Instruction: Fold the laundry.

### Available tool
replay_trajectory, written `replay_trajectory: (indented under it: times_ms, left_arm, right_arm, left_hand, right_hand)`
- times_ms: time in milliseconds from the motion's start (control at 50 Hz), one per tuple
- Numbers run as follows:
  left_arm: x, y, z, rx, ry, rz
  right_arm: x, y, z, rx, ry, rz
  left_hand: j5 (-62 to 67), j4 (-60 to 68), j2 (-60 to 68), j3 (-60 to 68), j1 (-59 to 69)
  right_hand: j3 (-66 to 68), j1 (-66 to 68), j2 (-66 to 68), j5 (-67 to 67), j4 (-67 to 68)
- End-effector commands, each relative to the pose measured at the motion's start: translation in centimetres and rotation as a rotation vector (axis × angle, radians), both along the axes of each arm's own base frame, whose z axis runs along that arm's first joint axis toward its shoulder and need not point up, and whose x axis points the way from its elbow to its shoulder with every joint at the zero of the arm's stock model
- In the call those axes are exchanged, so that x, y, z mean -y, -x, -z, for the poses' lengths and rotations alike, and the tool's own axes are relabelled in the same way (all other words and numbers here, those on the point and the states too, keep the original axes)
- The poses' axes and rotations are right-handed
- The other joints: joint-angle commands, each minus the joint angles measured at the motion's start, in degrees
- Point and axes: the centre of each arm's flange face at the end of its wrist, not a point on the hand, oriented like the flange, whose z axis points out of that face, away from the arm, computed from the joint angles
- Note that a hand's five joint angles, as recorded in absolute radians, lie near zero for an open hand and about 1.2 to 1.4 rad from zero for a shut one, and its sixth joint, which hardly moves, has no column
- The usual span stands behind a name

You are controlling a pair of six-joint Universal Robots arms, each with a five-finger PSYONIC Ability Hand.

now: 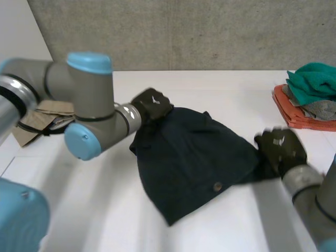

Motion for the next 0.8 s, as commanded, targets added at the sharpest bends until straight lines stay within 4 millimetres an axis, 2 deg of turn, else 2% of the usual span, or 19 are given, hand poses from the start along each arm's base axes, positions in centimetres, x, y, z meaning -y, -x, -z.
replay_trajectory:
  times_ms: [20, 60, 120, 140, 220, 240, 260, 280, 300, 340, 400, 480, 500, 560, 580, 620, 640, 700, 800]
  left_arm:
    - [-3.2, -1.7, -6.2, -0.147, -0.005, -0.089]
    - [-4.5, -1.8, -7.0, -0.212, -0.021, -0.109]
    - [-5.6, -1.7, -7.0, -0.267, -0.031, -0.126]
    - [-6.2, -1.3, -6.4, -0.292, -0.038, -0.137]
    - [-7.9, 0.0, -4.0, -0.320, -0.084, -0.146]
    - [-8.3, 0.2, -3.3, -0.320, -0.103, -0.143]
    - [-8.7, 0.6, -2.7, -0.322, -0.121, -0.135]
    - [-9.4, 1.4, -1.6, -0.333, -0.155, -0.115]
    - [-9.7, 1.8, -1.2, -0.339, -0.168, -0.107]
    - [-9.8, 2.3, -0.9, -0.356, -0.173, -0.100]
    - [-8.5, 2.2, -1.9, -0.401, -0.149, -0.138]
    - [-5.2, -0.6, -4.8, -0.453, -0.069, -0.257]
    - [-4.4, -1.8, -6.2, -0.474, -0.041, -0.286]
    - [-3.9, -3.3, -7.7, -0.490, -0.013, -0.301]
    - [-3.8, -4.1, -8.3, -0.488, -0.005, -0.300]
    - [-3.9, -4.9, -8.3, -0.470, -0.009, -0.295]
    - [-4.0, -5.3, -8.1, -0.456, -0.016, -0.292]
    - [-4.7, -6.3, -6.5, -0.380, -0.056, -0.262]
    - [-6.1, -7.5, -1.8, -0.206, -0.148, -0.212]
  right_arm:
    - [7.6, -1.3, -5.0, 0.101, 0.330, -0.019]
    - [10.3, -1.9, -5.7, 0.153, 0.410, -0.038]
    - [13.0, -2.6, -5.8, 0.197, 0.460, -0.056]
    - [14.5, -2.8, -5.2, 0.211, 0.462, -0.061]
    - [17.4, -3.0, -2.9, 0.219, 0.442, -0.066]
    - [17.7, -3.1, -2.4, 0.217, 0.436, -0.070]
    - [18.0, -3.2, -1.9, 0.213, 0.428, -0.074]
    - [18.4, -3.3, -0.6, 0.203, 0.395, -0.070]
    - [18.5, -3.2, -0.2, 0.196, 0.375, -0.064]
    - [18.5, -3.0, 0.1, 0.184, 0.340, -0.048]
    - [17.9, -2.4, -0.3, 0.176, 0.275, -0.013]
    - [16.2, -1.2, -3.1, 0.169, 0.220, 0.046]
    - [15.2, -0.8, -4.8, 0.166, 0.209, 0.062]
    - [13.3, -0.1, -6.6, 0.146, 0.165, 0.080]
    - [11.9, 0.1, -7.4, 0.133, 0.124, 0.082]
    - [10.5, 0.4, -7.7, 0.117, 0.070, 0.084]
    - [9.0, 0.6, -7.7, 0.095, 0.009, 0.078]
    - [6.8, 0.8, -7.6, 0.068, -0.087, 0.067]
    - [2.3, 0.6, -5.5, 0.041, -0.302, -0.020]
  left_hand:
    - [12.9, 11.7, 11.6, 12.5, 13.4]
    - [12.9, 11.7, 11.6, 12.5, 13.4]
    - [12.9, 11.7, 11.6, 12.5, 13.4]
    - [12.9, 11.7, 11.6, 12.5, 13.4]
    - [12.9, 11.7, 11.6, 12.5, 13.4]
    - [12.9, 11.7, 11.6, 12.5, 13.4]
    - [12.9, 11.7, 11.6, 12.5, 13.4]
    - [-11.4, -12.6, -12.7, -11.8, -10.9]
    - [-28.4, -29.6, -29.7, -28.9, -27.9]
    - [-52.2, -53.4, -53.5, -52.7, -51.7]
    - [-57.1, -58.3, -58.4, -57.5, -56.6]
    - [-57.1, -58.3, -58.4, -57.5, -56.6]
    - [-57.1, -58.3, -58.4, -57.5, -56.6]
    - [-57.1, -58.3, -58.4, -57.5, -56.6]
    - [-57.1, -58.3, -58.4, -57.5, -56.6]
    - [-57.1, -58.3, -58.4, -57.5, -56.6]
    - [-57.1, -58.3, -58.4, -57.5, -56.6]
    - [-57.0, -58.2, -58.3, -57.5, -56.5]
    - [-39.7, -40.9, -41.0, -40.2, -39.2]
  right_hand:
    - [12.2, 16.0, 12.5, 13.9, 11.7]
    - [12.2, 16.0, 12.5, 13.9, 11.7]
    - [12.2, 16.0, 12.5, 13.9, 11.7]
    - [12.2, 16.0, 12.5, 13.9, 11.7]
    - [12.2, 16.0, 12.5, 13.9, 11.7]
    - [7.4, 11.2, 7.6, 9.1, 6.8]
    - [-9.8, -6.0, -9.6, -8.1, -10.4]
    - [-51.1, -47.3, -50.9, -49.4, -51.7]
    - [-57.8, -54.0, -57.5, -56.1, -58.3]
    - [-57.8, -54.0, -57.5, -56.1, -58.3]
    - [-57.8, -54.0, -57.5, -56.1, -58.3]
    - [-57.8, -54.0, -57.5, -56.1, -58.3]
    - [-57.8, -54.0, -57.5, -56.1, -58.3]
    - [-57.8, -54.0, -57.5, -56.1, -58.3]
    - [-57.8, -54.0, -57.5, -56.1, -58.3]
    - [-57.8, -54.0, -57.5, -56.1, -58.3]
    - [-57.8, -54.0, -57.5, -56.1, -58.3]
    - [-56.5, -52.7, -56.2, -54.7, -57.0]
    - [-38.5, -34.7, -38.2, -36.8, -39.0]
